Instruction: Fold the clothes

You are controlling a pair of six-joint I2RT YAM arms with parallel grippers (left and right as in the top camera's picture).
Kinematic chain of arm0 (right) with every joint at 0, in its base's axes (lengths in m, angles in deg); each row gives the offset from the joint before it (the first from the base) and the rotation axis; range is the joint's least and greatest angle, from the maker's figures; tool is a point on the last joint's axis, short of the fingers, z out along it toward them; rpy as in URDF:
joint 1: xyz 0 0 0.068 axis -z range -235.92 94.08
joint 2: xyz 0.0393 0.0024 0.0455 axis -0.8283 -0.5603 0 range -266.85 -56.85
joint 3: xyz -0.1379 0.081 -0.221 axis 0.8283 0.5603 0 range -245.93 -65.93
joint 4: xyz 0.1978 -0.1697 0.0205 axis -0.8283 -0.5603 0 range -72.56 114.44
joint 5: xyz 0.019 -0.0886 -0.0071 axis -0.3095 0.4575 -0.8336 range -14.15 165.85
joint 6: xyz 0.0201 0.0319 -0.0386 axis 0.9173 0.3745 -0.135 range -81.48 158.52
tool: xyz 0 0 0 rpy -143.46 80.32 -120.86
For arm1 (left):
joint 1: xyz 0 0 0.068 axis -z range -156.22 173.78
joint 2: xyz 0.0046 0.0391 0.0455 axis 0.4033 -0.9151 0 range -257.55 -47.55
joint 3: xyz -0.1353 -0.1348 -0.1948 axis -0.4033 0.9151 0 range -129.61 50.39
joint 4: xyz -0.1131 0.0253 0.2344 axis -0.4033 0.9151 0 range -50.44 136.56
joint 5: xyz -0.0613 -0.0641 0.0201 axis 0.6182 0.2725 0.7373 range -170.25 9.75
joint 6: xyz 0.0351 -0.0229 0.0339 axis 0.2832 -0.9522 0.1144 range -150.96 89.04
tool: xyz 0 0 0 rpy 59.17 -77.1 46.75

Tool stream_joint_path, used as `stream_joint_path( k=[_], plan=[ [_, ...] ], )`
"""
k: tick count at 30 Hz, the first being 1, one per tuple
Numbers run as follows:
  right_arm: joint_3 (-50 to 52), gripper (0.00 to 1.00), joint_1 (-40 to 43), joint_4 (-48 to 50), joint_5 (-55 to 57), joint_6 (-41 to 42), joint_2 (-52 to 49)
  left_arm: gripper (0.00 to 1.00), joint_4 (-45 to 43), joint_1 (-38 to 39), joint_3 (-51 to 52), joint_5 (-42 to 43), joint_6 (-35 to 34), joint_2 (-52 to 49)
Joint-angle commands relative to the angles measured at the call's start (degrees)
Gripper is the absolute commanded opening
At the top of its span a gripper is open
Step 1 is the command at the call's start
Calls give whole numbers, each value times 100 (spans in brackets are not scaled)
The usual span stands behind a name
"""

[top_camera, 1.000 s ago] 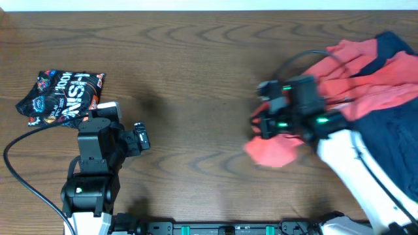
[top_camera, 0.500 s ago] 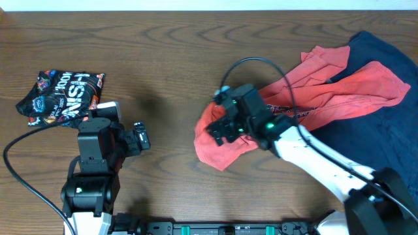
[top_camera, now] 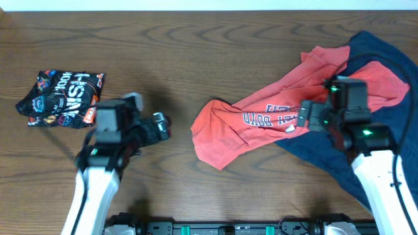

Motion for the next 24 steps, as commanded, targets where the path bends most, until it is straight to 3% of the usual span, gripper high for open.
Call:
stream_joint_path(
  k=[1,14,15,17,19,24],
  plan=[
    [-66,99,363,-188,-114,87,61,98,-181,393,-90,404,-566,-717],
    [-66,99,608,-566,-114,87,57,99,-2800,2229,-90,400,-785,-3132],
    [-66,99,608,-573,-114,87,57,92,-2955,2288,-92,400,-785,-3195],
    [-66,99,608,-592,-114,87,57,56,-3340,2398,-92,400,-780,-3298],
    [-66,99,608,-619,-114,87,57,7,-3720,2391,-94,391,-769,-3294],
    [-66,99,610,-723,-109,85,57,6,-3838,1714,-339,308,-754,-2868]
  ],
)
